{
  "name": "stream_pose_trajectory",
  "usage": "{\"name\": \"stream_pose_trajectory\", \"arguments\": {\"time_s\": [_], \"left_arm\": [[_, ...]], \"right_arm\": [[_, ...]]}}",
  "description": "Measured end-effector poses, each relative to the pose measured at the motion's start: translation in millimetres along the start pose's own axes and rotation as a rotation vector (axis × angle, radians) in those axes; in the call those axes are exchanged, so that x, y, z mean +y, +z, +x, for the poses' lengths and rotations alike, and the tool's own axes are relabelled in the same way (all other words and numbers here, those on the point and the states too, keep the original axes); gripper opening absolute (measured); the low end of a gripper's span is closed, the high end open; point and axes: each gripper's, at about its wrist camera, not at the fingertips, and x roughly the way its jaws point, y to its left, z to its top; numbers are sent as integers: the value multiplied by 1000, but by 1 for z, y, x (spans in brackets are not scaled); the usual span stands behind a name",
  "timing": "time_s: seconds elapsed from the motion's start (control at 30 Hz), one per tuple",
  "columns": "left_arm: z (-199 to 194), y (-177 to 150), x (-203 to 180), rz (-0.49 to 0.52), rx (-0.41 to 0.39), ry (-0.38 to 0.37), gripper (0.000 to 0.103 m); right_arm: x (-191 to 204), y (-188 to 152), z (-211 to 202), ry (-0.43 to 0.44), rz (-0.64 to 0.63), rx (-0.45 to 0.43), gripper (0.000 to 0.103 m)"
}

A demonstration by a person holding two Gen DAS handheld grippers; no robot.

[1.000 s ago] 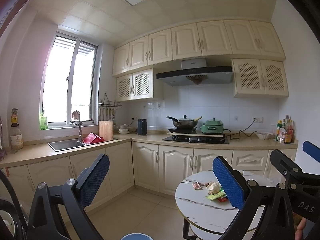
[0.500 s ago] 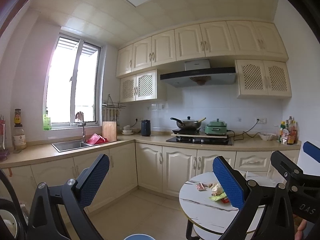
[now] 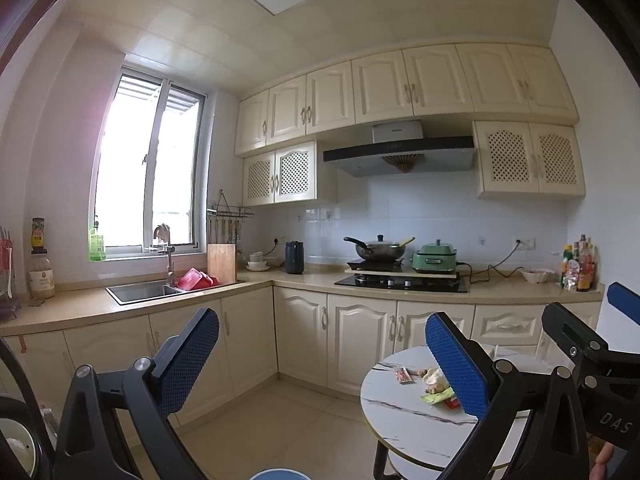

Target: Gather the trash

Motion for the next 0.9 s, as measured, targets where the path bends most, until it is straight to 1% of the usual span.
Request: {"name": "stream_pose_trajectory", "arguments": {"time_s": [0.9], "left_arm": [[0,-1,1,1,-2,-2,103]], "right_arm": [[4,2,-1,11,-4,12,103]]}}
